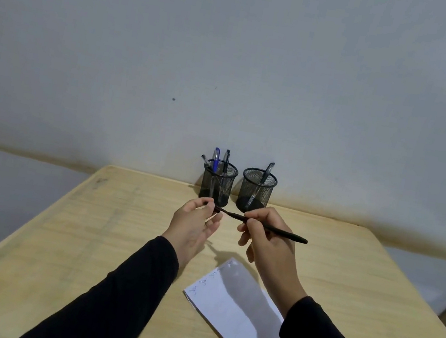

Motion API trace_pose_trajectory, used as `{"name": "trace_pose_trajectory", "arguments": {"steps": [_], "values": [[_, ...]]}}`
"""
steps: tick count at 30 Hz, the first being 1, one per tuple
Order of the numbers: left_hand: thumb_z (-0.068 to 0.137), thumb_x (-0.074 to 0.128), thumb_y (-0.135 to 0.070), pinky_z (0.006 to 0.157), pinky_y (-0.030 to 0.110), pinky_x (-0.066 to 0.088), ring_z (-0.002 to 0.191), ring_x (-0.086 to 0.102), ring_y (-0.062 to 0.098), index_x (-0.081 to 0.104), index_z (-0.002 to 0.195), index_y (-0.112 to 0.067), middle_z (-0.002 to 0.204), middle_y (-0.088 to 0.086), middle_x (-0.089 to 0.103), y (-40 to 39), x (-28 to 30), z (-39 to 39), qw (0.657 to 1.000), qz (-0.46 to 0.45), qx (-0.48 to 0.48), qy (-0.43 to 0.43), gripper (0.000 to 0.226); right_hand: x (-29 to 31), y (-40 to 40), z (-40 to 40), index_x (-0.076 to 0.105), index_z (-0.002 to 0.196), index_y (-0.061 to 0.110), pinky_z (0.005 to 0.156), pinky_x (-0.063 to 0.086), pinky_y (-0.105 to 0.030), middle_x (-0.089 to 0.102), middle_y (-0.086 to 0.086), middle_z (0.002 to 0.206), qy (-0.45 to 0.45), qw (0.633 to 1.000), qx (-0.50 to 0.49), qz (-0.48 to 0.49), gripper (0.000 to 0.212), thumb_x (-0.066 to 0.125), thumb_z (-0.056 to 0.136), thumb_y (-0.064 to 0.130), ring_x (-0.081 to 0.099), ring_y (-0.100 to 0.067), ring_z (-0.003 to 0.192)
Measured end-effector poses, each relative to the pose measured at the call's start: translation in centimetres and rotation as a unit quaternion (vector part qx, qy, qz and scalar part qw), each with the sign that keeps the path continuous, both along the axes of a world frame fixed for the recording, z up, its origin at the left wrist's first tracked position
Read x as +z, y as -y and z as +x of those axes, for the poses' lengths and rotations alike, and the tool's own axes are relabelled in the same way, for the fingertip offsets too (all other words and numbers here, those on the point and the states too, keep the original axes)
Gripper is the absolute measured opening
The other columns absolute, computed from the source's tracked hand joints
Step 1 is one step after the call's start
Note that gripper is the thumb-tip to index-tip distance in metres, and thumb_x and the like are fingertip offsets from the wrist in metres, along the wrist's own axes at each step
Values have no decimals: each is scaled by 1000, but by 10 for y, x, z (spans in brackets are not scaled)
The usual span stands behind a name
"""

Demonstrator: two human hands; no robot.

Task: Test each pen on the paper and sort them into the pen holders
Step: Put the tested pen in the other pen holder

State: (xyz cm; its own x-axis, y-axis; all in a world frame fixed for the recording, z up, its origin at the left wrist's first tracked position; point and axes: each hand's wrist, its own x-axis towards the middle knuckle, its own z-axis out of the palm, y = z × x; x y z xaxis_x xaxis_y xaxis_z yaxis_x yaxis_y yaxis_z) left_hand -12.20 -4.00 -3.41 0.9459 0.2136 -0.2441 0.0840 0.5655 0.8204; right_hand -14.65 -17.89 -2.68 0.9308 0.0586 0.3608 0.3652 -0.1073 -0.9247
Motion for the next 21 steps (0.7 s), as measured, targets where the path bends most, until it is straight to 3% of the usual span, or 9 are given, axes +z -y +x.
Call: {"name": "trace_pose_trajectory", "arguments": {"steps": [5,11,16,21], "values": [[92,56,-9,70,20,51,74,59,10,59,107,-7,89,7,61,0,0,0,1000,10,-4,0,15,2,1,-1,59,86,5,44,36,-28,65,-8,72,0,1000,7,6,11,49,88,1,56,-11,55],[92,56,-10,67,20,49,73,59,9,62,97,-9,82,6,61,8,-2,0,1000,7,-29,1,8,2,2,4,52,84,5,43,35,-28,64,-8,68,3,1000,-1,19,5,51,87,1,55,-13,52],[92,56,-9,66,19,49,72,57,9,64,91,-9,78,6,61,15,2,-2,998,-7,-65,13,8,0,6,8,54,80,6,46,38,-29,63,-24,73,19,1000,-9,-6,7,56,87,6,53,-10,48],[93,54,-9,58,11,53,68,54,7,65,90,-9,74,5,57,21,6,1,998,-8,-62,27,11,-3,7,12,53,78,3,49,40,-22,60,-21,67,57,998,-2,-16,13,59,89,8,52,-7,46]]}}
